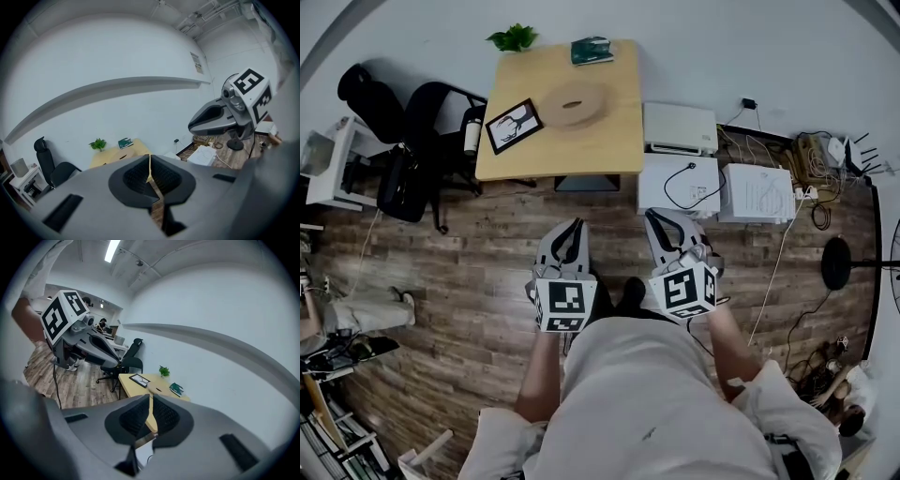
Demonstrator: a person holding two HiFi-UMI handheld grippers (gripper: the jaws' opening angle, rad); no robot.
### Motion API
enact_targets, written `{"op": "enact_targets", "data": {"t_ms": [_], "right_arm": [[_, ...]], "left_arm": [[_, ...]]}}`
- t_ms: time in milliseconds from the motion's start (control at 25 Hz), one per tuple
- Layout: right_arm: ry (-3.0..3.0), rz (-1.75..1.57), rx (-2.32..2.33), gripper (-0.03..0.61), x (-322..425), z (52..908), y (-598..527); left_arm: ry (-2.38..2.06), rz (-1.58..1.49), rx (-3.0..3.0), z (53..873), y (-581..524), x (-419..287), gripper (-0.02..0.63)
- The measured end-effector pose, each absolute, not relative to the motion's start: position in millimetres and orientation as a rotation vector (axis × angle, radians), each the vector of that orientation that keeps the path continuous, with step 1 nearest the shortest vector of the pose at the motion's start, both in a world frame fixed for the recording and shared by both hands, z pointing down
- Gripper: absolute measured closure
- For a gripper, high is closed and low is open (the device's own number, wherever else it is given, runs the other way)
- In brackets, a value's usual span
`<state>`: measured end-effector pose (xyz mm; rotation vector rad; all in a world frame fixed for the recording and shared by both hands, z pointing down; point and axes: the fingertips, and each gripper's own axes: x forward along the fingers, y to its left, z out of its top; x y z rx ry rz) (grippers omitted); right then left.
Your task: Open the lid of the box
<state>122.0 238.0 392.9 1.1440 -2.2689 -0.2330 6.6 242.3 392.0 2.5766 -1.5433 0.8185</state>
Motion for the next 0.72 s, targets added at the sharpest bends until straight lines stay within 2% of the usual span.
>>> {"op": "enact_targets", "data": {"t_ms": [240, 440, 720], "right_arm": [[-2.27, -0.226, 1.1, 0.493, 108.1, 397.7, 219.7], [-2.293, -0.233, 1.054, 0.446, 94.1, 396.2, 204.0], [-2.317, -0.24, 1.018, 0.42, 66.1, 391.0, 169.6]], "left_arm": [[-1.54, 0.828, 2.594, 391.6, 221.2, -3.0, 0.601], [-1.548, 0.828, 2.596, 389.2, 203.1, -13.2, 0.561], [-1.523, 0.843, 2.599, 392.1, 169.8, -34.0, 0.518]]}}
